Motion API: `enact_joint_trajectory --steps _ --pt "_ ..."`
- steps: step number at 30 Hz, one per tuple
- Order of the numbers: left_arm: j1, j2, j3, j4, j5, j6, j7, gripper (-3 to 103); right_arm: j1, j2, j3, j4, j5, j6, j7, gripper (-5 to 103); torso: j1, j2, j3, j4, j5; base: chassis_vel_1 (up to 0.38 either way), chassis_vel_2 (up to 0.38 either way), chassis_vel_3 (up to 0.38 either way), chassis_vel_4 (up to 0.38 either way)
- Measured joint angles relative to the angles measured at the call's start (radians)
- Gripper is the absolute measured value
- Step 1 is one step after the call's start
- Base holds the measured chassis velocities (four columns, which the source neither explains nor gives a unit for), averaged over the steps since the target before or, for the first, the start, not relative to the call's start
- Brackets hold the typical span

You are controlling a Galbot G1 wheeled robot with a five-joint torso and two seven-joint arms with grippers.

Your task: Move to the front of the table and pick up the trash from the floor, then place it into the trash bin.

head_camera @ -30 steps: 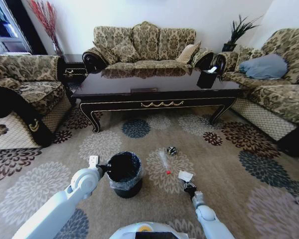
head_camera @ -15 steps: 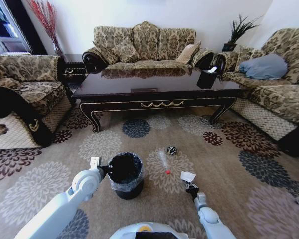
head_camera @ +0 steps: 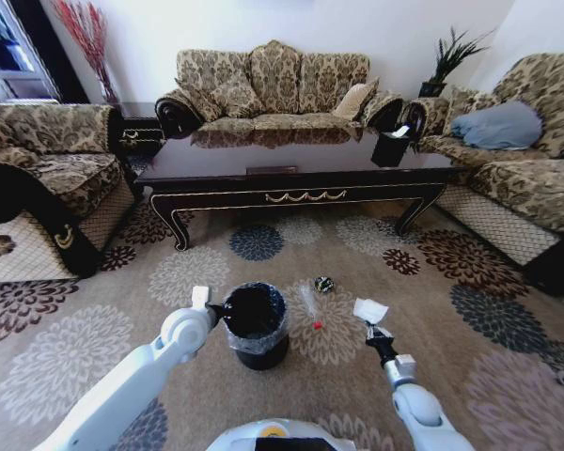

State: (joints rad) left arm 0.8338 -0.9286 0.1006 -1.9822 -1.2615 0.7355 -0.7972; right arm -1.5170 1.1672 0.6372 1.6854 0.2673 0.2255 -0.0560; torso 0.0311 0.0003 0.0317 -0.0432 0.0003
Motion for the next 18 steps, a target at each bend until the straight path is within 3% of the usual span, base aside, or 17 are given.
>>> enact_joint_trajectory --steps 8,18 --pt "-0.216 -0.149 0.232 0.129 -0.053 0.000 -0.056 3 -0.143 0.004 0.050 0.276 0.006 -0.016 0.005 0 0.000 0.000 0.000 -0.0006 0.0003 0.000 0.000 0.000 0.000" --pt "-0.339 -0.261 0.369 0.225 -0.071 0.000 -0.075 3 -0.232 0.022 0.048 0.452 -0.008 -0.042 0.011 0 0.000 0.000 0.000 -0.0003 -0.0001 0.000 0.000 0.000 0.000"
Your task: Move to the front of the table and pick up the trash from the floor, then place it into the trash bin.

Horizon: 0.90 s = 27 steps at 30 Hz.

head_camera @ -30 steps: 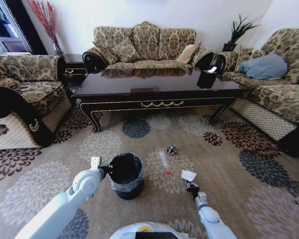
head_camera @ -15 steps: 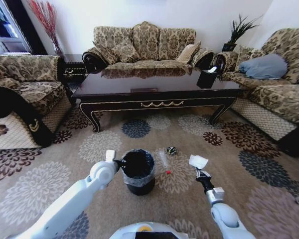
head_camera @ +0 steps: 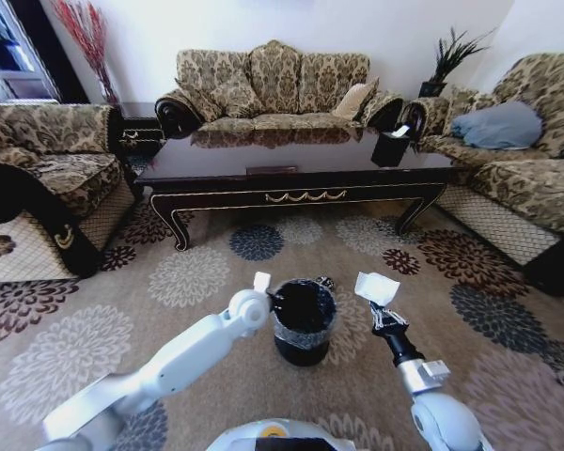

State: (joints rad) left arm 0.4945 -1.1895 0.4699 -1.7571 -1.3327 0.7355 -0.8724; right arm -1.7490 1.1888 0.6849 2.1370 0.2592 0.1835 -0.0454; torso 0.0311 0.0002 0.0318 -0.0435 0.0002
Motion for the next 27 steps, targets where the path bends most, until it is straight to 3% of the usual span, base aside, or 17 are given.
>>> enact_joint_trajectory --steps 8,13,27 --pt "-0.048 -0.049 0.044 0.041 -0.006 0.000 -0.016 3 -0.016 -0.002 -0.043 0.039 -0.030 -0.009 0.005 0 0.000 0.000 0.000 0.0003 0.0000 0.000 0.000 0.000 0.000" --pt "-0.064 -0.121 0.079 0.056 -0.011 0.000 -0.028 3 -0.006 -0.001 -0.089 0.017 -0.047 -0.008 0.004 0 0.000 0.000 0.000 -0.0004 -0.0001 0.000 0.000 0.000 0.000" --pt "-0.103 -0.128 0.121 0.027 -0.042 0.000 -0.044 3 0.014 -0.003 -0.138 -0.032 -0.069 -0.010 0.001 -2 0.000 0.000 0.000 0.0001 -0.0001 0.000 0.000 0.000 0.000"
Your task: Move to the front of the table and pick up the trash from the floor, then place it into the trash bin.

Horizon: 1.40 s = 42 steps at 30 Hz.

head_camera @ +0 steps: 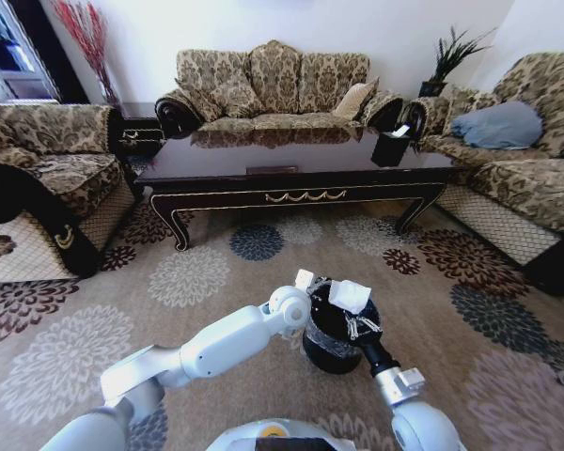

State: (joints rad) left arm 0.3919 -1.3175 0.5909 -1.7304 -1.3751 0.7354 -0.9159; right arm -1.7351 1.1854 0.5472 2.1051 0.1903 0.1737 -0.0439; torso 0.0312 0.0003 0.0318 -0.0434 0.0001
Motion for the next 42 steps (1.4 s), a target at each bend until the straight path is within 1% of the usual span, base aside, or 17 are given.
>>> enact_joint_trajectory --steps 3,4,6,8,11,12,13,14,18,19,20,21,23,27,36,39,42 --pt "0.004 0.001 0.000 -0.005 -0.001 0.000 -0.001 3 0.003 -0.003 0.000 -0.005 -0.003 0.000 0.001 13 0.000 0.000 0.000 -0.0001 -0.0001 0.000 0.000 0.000 0.000" --pt "0.004 0.001 0.000 -0.005 -0.001 0.000 -0.001 3 0.003 -0.003 0.000 -0.005 -0.003 0.000 0.001 13 0.000 0.000 0.000 -0.0001 -0.0001 0.000 0.000 0.000 0.000" --pt "0.007 0.000 -0.001 -0.005 0.003 0.000 -0.003 3 0.002 -0.004 0.002 -0.003 -0.002 0.000 0.001 24 0.000 0.000 0.000 -0.0001 -0.0001 0.000 0.000 0.000 0.000" --pt "0.008 -0.001 -0.003 -0.005 0.007 0.000 -0.004 3 0.002 -0.004 0.003 -0.001 -0.001 0.000 0.001 24 0.000 0.000 0.000 -0.0001 -0.0001 0.000 0.000 0.000 0.000" --pt "0.010 -0.007 -0.004 -0.004 0.011 0.000 -0.006 3 0.002 -0.003 0.004 0.001 0.002 0.000 0.001 40 0.000 0.000 0.000 -0.0001 -0.0001 0.000 0.000 0.000 0.000" --pt "0.011 -0.008 -0.004 -0.004 0.011 0.000 -0.006 3 0.001 -0.003 0.004 0.001 0.003 0.000 0.002 40 0.000 0.000 0.000 -0.0001 -0.0001 0.000 0.000 0.000 0.000" --pt "0.011 -0.008 -0.004 -0.004 0.011 0.000 -0.006 3 0.000 -0.003 0.005 0.002 0.003 0.000 0.002 45 0.000 0.000 0.000 -0.0002 -0.0001 0.000 0.000 0.000 0.000" --pt "0.011 -0.008 -0.004 -0.004 0.011 0.000 -0.006 3 0.000 -0.003 0.005 0.002 0.003 0.000 0.002 45 0.000 0.000 0.000 -0.0002 -0.0001 0.000 0.000 0.000 0.000" --pt "0.016 -0.002 -0.009 -0.005 0.020 0.000 -0.011 3 -0.006 -0.002 0.006 0.004 0.003 0.003 0.003 67 0.000 0.000 0.000 -0.0001 -0.0001 0.000 0.000 0.000 0.000" --pt "0.016 -0.002 -0.009 -0.005 0.020 0.000 -0.011 3 -0.006 -0.002 0.006 0.004 0.003 0.003 0.003 67 0.000 0.000 0.000 -0.0001 -0.0001 0.000 0.000 0.000 0.000" --pt "0.017 -0.001 -0.010 -0.006 0.021 0.000 -0.011 3 -0.006 -0.002 0.006 0.006 0.003 0.003 0.003 73 0.000 0.000 0.000 0.0000 0.0000 0.000 0.000 0.000 0.000" --pt "0.018 0.000 -0.011 -0.008 0.021 0.000 -0.012 3 -0.007 -0.002 0.006 0.009 0.003 0.004 0.004 73 0.000 0.000 0.000 -0.0001 -0.0001 0.000 0.000 0.000 0.000" --pt "0.018 0.001 -0.012 -0.009 0.021 0.000 -0.011 3 -0.008 -0.001 0.006 0.013 0.003 0.003 0.004 78 0.000 0.000 0.000 -0.0001 -0.0002 0.000 0.000 0.000 0.000" --pt "0.021 0.004 -0.019 -0.009 0.019 0.000 -0.012 3 -0.016 -0.001 0.010 0.027 0.003 0.004 0.004 97 0.000 0.000 0.000 -0.0001 -0.0001 0.000 0.000 0.000 0.000" --pt "0.035 0.013 -0.030 -0.011 0.018 0.000 -0.013 3 -0.025 -0.001 0.018 0.041 0.004 0.005 0.003 100 0.000 0.000 0.000 -0.0001 -0.0002 0.000 0.000 0.000 0.000" --pt "0.037 0.017 -0.034 -0.016 0.018 0.000 -0.013 3 -0.022 0.000 0.024 0.023 -0.045 0.028 -0.003 100 0.000 0.000 0.000 -0.0001 -0.0001 0.000 0.000 0.000 0.000" --pt "0.037 0.019 -0.036 -0.017 0.017 0.000 -0.013 3 -0.026 0.000 0.024 0.023 -0.054 0.035 -0.009 100 0.000 0.000 0.000 -0.0001 -0.0001 0.000 0.000 0.000 0.000"
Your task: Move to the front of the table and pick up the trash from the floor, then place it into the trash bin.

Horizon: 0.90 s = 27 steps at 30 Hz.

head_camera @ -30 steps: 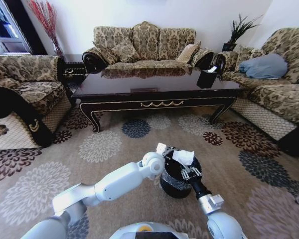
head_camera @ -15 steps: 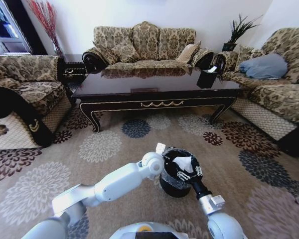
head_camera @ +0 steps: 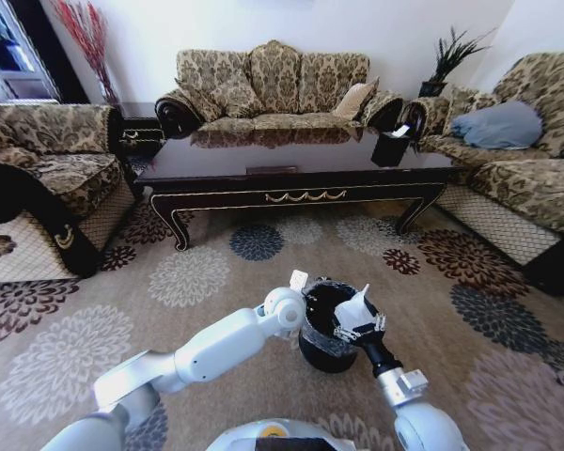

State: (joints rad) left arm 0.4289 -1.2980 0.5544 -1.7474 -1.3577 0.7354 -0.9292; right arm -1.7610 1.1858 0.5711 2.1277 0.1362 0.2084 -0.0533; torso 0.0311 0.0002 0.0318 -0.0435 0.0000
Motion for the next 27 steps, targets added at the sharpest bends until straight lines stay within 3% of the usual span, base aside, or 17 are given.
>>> enact_joint_trajectory --steps 2,4,5,8,11,14,22,27 --pt "0.001 0.001 -0.002 0.000 0.000 0.000 0.000 3 -0.005 0.002 0.005 0.004 -0.019 0.007 -0.014 100 0.000 0.000 0.000 -0.0001 0.0001 0.000 0.000 0.000 0.000" --pt "0.004 0.003 -0.004 0.000 0.000 0.000 0.000 3 -0.009 0.004 0.044 0.006 -0.124 0.040 -0.068 100 0.000 0.000 0.000 0.0001 0.0000 0.000 0.000 0.000 0.000" --pt "0.004 0.003 -0.004 0.000 0.000 0.000 0.000 3 -0.009 0.004 0.044 0.006 -0.124 0.040 -0.068 100 0.000 0.000 0.000 0.0001 0.0000 0.000 0.000 0.000 0.000" --pt "0.004 0.003 -0.007 -0.002 -0.001 0.000 0.000 3 -0.018 0.000 0.107 -0.003 -0.317 0.084 -0.107 100 0.000 0.000 0.000 -0.0001 0.0000 0.000 0.000 0.000 0.000" --pt "0.002 0.001 -0.011 -0.003 -0.005 0.000 0.000 3 -0.019 -0.001 0.119 -0.010 -0.336 0.109 -0.111 100 0.000 0.000 0.000 -0.0001 0.0000 0.000 0.000 0.000 0.000" --pt "0.002 0.004 -0.019 -0.003 -0.007 0.000 0.000 3 -0.019 -0.002 0.106 -0.010 -0.203 0.084 -0.092 100 0.000 0.000 0.000 -0.0002 0.0000 0.000 0.000 0.000 0.000" --pt "0.012 0.051 -0.037 -0.025 -0.008 0.000 0.000 3 0.035 -0.014 0.100 -0.026 -0.056 0.058 -0.061 100 0.000 0.000 0.000 -0.0001 0.0000 0.000 0.000 0.000 0.000" --pt "0.016 0.110 -0.071 -0.058 -0.020 0.000 0.001 3 0.086 -0.021 0.110 -0.017 0.074 0.004 -0.023 100 0.000 0.000 0.000 0.0001 0.0000 0.000 0.000 0.000 0.000"
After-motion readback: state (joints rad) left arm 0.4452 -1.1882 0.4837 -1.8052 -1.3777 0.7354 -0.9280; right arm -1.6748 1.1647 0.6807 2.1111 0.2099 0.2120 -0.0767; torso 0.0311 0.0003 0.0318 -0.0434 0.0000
